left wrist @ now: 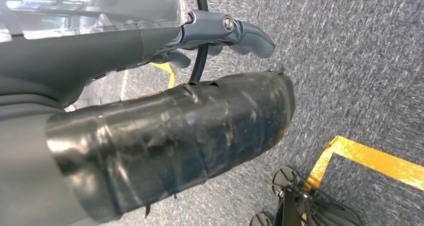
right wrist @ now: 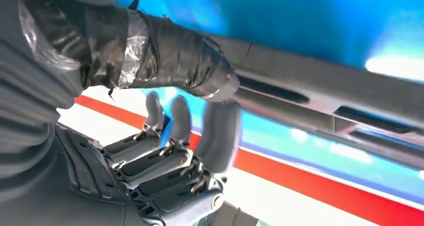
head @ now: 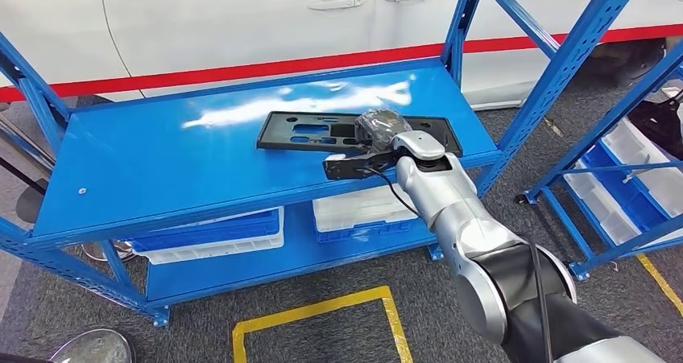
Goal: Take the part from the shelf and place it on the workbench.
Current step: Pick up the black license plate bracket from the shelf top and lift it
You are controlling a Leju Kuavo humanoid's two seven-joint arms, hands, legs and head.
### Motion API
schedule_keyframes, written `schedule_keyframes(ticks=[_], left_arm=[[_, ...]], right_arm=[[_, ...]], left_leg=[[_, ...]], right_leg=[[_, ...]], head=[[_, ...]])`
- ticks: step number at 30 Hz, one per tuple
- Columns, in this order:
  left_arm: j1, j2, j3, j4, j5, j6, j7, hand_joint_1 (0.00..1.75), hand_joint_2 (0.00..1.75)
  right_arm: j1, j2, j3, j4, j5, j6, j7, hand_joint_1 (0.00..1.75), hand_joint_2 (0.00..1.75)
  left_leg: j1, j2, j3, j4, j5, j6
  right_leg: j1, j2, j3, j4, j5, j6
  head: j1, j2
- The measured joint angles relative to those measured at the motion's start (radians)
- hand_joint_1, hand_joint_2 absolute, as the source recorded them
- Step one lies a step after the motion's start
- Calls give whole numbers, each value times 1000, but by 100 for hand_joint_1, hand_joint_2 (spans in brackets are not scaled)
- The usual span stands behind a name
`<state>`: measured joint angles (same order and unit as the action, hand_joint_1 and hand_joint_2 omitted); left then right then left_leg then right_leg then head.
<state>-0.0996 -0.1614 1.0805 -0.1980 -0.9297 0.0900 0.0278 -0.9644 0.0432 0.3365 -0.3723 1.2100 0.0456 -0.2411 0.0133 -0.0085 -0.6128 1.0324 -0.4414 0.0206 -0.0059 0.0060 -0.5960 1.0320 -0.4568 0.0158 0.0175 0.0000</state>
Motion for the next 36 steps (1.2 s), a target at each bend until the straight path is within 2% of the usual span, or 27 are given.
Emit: schedule_keyframes(ticks=[6, 16, 17, 20, 21, 27, 36], left_arm=[[0, 0, 7, 0, 5, 5, 2, 0, 0], [0, 0, 41, 0, 12, 14, -6, 0, 0], [0, 0, 45, 0, 12, 15, -7, 0, 0], [0, 0, 52, 0, 14, 17, -8, 0, 0], [0, 0, 53, 0, 14, 17, -8, 0, 0], [-1, 0, 62, 0, 9, 15, -13, 0, 0], [-1, 0, 76, 0, -2, 14, -16, 0, 0]], right_arm=[[-2, 8, 6, -46, -10, -46, -32, 175, 175], [3, 2, 154, -445, -161, 58, -29, 175, 175], [3, -3, 169, -480, -177, 66, -25, 131, 175], [-2, -19, 220, -563, -217, 88, -15, 0, 44], [-4, -23, 237, -580, -228, 94, -14, 0, 0], [-29, -50, 325, -604, -326, 145, -19, 0, 0], [-31, -76, 406, -528, -352, 97, -14, 0, 0]], left_leg=[[0, 0, 0, 0, 0, 0], [0, 2, -1, 0, 0, 0], [0, 2, -1, 0, 0, 0], [0, 2, -1, 0, 0, 0], [0, 2, -1, 0, 0, 0], [0, 1, -1, 0, 0, 0], [0, 1, -1, 0, 0, 0]], right_leg=[[0, 0, 0, 0, 0, 0], [0, 2, -2, 0, 0, 0], [0, 2, -2, 0, 0, 0], [0, 2, -2, 0, 0, 0], [0, 2, -2, 0, 0, 0], [0, 2, -1, 0, 0, 0], [0, 2, -2, 0, 0, 0]], head=[[0, 0], [0, 0], [0, 0], [0, 0], [0, 0], [0, 0], [0, 0]])
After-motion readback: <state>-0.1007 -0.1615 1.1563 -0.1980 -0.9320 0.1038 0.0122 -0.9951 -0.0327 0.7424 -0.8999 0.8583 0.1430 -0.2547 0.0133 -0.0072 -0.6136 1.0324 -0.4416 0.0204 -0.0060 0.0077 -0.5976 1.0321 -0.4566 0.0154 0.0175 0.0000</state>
